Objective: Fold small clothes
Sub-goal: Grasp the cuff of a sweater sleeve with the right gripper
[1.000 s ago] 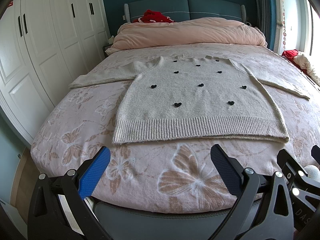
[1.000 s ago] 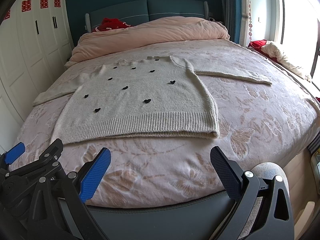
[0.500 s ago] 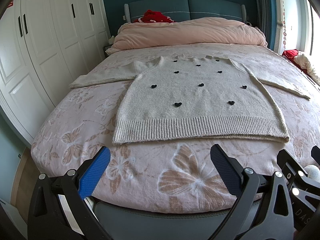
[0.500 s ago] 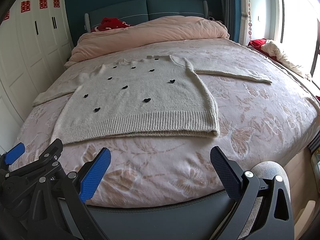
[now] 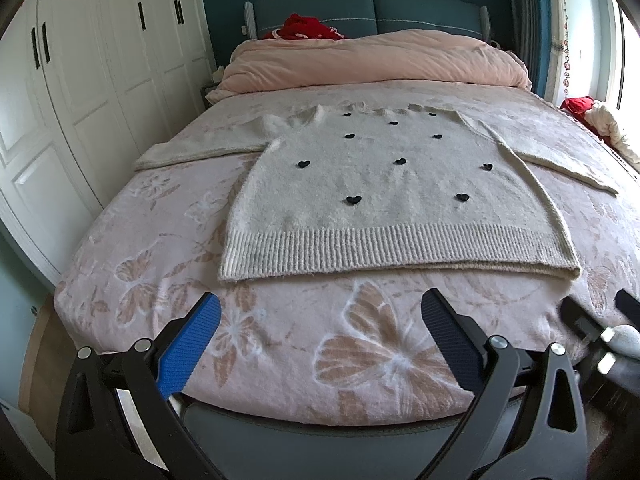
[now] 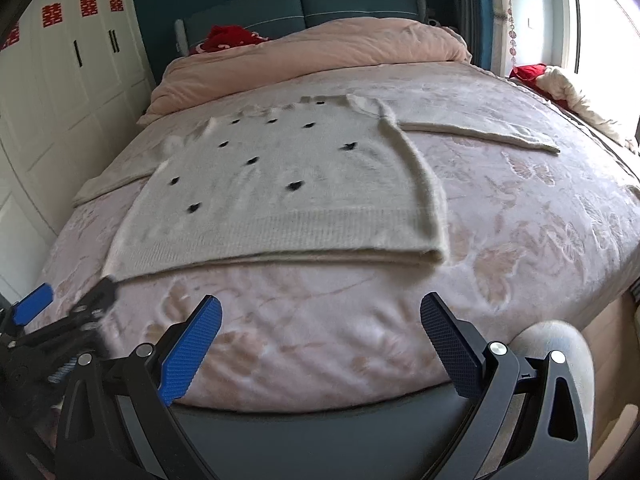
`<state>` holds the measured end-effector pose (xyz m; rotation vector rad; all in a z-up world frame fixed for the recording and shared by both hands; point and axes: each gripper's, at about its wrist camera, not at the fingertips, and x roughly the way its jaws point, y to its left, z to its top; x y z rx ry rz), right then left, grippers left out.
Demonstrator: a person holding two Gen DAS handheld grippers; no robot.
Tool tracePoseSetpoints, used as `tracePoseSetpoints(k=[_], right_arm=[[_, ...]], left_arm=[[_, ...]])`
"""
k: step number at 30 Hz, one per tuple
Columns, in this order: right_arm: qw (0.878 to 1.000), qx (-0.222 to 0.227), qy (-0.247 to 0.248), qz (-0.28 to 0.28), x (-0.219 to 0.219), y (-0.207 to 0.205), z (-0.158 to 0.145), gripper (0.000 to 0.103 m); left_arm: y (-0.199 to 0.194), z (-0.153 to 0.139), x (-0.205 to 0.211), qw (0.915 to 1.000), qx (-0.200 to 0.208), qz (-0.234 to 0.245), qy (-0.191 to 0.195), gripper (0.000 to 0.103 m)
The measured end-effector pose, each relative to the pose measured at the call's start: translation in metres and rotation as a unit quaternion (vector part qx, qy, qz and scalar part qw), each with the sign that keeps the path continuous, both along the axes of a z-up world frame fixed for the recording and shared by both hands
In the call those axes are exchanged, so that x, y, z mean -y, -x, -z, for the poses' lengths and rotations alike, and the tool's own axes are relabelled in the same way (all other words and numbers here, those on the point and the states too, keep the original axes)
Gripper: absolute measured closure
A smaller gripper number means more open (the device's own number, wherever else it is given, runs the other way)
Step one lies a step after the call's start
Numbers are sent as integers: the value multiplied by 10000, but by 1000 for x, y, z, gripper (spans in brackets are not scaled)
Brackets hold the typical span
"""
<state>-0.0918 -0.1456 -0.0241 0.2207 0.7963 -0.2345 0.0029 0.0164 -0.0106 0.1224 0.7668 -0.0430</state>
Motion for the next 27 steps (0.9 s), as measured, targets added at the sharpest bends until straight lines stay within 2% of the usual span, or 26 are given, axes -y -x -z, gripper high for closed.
tracePoseSetpoints(k=[4,7,12,15,21,23,25,26,27], right_arm=[[9990,-19,-244,377,70,-22,-2,5],[9943,-33,-749,762,150,-52,-2,5],[9735,170,-1244,1913,292,-105,6,5],[9540,231,-1568,2545,369,-134,23,19],[9118,383,-2178,3461,450,-166,63,19],[9027,376,-2281,3629,465,-175,75,19],[9005,487,-2188,3726,477,-181,79,19],[9030,541,-2046,3738,478,-185,77,24],[9063,524,-1943,3717,480,-189,76,43]], left_arm=[[-23,6,-13,9996,-217,-87,157,5],[-41,8,-14,9994,-242,-148,206,5],[-68,15,-2,9988,-405,-199,210,5],[-85,22,8,9982,-528,-199,212,5],[-121,35,22,9970,-707,-183,240,5],[-132,38,25,9963,-778,-169,314,5],[-140,43,28,9957,-837,-146,359,5],[-143,44,29,9954,-867,-137,381,5],[-148,47,29,9951,-898,-142,390,5]])
